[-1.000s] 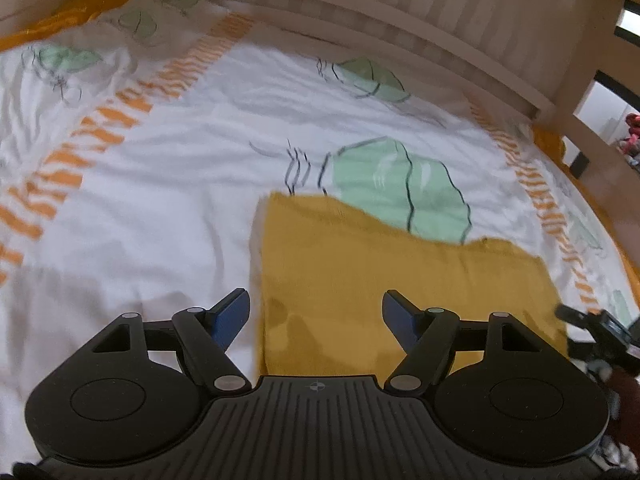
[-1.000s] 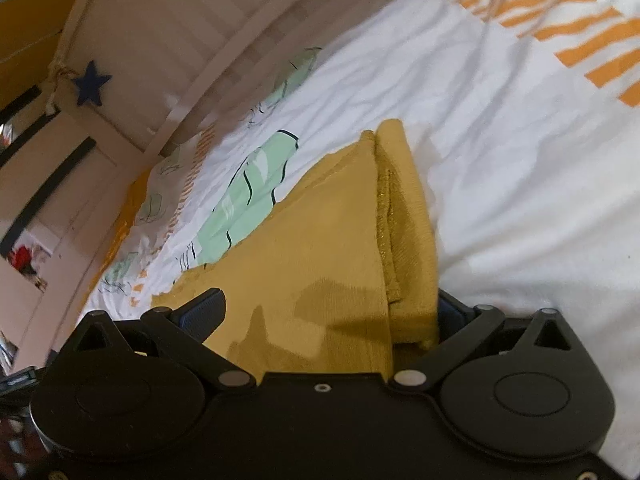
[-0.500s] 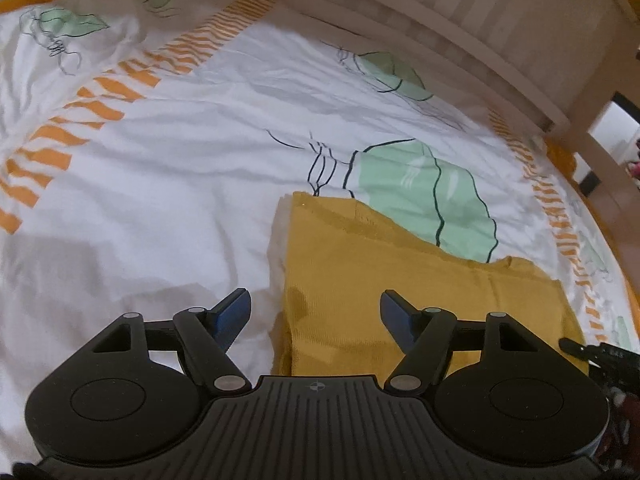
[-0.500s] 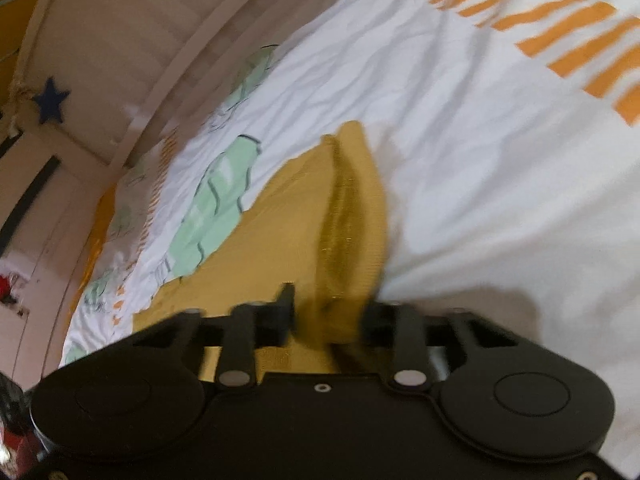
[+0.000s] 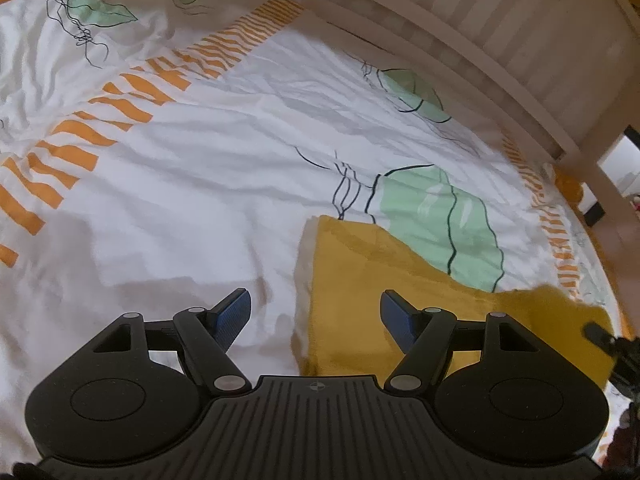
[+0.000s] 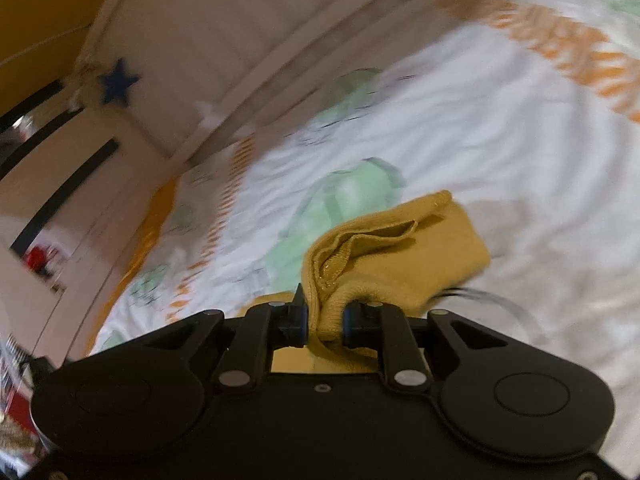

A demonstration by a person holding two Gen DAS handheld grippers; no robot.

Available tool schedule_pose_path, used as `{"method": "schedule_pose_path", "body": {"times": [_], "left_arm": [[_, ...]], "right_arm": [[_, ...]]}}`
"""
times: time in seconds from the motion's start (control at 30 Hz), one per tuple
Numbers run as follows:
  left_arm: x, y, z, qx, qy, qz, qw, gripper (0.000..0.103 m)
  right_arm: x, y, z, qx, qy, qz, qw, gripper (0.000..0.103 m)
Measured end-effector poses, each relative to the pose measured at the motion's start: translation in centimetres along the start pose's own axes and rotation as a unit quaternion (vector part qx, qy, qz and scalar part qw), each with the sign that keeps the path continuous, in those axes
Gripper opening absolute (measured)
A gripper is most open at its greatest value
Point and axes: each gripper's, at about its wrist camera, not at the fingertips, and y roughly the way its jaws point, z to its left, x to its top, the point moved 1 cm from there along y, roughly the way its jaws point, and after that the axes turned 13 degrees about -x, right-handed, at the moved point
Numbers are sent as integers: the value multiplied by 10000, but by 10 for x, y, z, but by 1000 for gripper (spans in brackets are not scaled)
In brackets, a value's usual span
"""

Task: Fold small clothes
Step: 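Grasp the folded sweater edge with the right gripper and lift it, then fold the held edge over the sweater and open the right gripper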

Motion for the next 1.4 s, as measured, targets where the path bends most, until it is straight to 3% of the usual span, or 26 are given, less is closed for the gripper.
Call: {"method": "schedule_pose_path", "body": {"times": [0.17, 0.37, 0.63, 0.87, 1.17, 1.27, 1.33, 1.4], "left_arm": [[3, -5, 4, -37, -56, -40, 10000, 70], [11, -11, 17, -15, -288, -120, 9995, 70], [13, -9, 24, 63, -369, -67, 9993, 70], [10, -5, 20, 73, -261, 4, 9996, 70], [12, -6, 24, 156, -314, -68, 9994, 70], [12, -6, 24, 181, -320, -75, 9993, 70], [13, -6, 23, 191, -328, -88, 9992, 70], [13, -7, 23, 198, -330, -128, 9992, 70]], "right_arm": [[-17, 29, 53, 379, -191, 228, 9988, 25], [-40, 63, 93, 509, -297, 475, 9971, 25], [-71, 87, 109, 288, -325, 563, 9975, 25], [-90, 103, 137, -159, -1070, 435, 9932, 25], [-110, 108, 153, -310, -1558, 315, 9868, 26], [-117, 105, 163, -360, -1906, 195, 9808, 33], [-123, 102, 170, -207, -2077, 171, 9778, 55], [-129, 98, 177, 59, -2259, 129, 9741, 66]]}}
